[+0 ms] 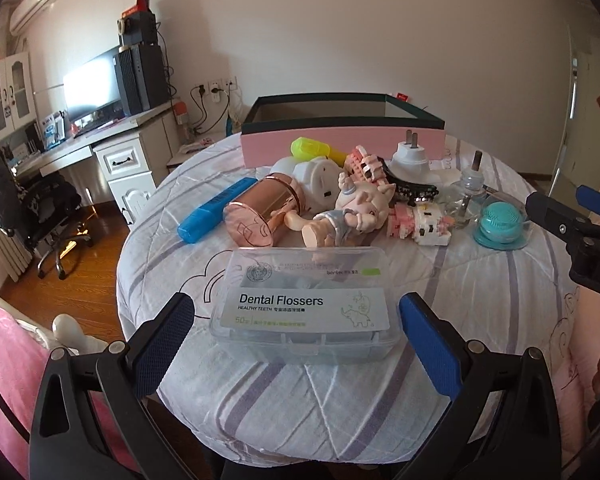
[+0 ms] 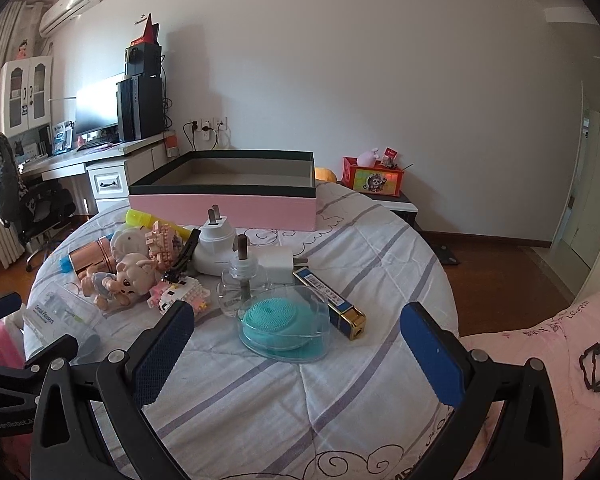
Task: Organize rigid objects
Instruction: 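Grasp the clear Dental Flossers box with the left tool while the right tool grasps the teal brush case, then carry both held items into the pink box and open both tools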
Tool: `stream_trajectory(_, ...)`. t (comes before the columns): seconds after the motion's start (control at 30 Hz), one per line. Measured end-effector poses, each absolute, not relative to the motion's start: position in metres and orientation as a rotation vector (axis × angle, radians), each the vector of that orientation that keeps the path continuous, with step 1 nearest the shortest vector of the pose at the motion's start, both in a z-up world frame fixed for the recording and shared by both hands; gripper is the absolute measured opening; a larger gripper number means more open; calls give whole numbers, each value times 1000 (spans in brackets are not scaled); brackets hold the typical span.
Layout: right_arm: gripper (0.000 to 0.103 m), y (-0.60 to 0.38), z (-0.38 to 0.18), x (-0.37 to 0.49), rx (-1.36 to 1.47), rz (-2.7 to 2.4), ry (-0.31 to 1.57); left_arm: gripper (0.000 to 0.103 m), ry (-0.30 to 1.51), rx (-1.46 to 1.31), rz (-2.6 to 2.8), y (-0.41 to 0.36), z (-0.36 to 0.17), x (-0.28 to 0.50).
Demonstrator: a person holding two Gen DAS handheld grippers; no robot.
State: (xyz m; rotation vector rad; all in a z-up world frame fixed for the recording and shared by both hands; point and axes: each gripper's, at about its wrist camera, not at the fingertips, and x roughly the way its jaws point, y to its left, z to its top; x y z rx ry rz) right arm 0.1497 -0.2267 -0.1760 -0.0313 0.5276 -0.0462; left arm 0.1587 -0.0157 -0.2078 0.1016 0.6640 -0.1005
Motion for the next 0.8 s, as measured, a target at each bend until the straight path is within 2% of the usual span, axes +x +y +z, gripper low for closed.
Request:
stream_trajectory(0.2, 103, -223, -189, 167, -37, -22, 571, 103, 706, 91, -111, -13, -219, 174)
stream_trajectory(0.27, 103, -223, -194, 173, -42, -18, 582, 93, 707, 78, -128, -11, -221, 178)
stream_trajectory(0.37, 103, -225, -201, 185, -46, -21, 606, 93, 703, 82, -133, -11, -222, 180)
stream_trajectory(0.47, 93, -229, -210, 197, -38, -7, 648, 93, 694, 104, -136, -16, -221, 184)
stream_trajectory(0.57, 88, -228, -214, 204, -71, -22, 658, 93, 689, 116, -143, -20, -219, 187)
stream_trajectory(0.67, 74, -228, -214, 207, -78, 2, 649, 93, 680, 120, -150, -25, -216, 187)
stream_trajectory(0.8, 73, -227, -215, 206, -76, 17, 649, 93, 656, 112, -169, -28, -205, 183)
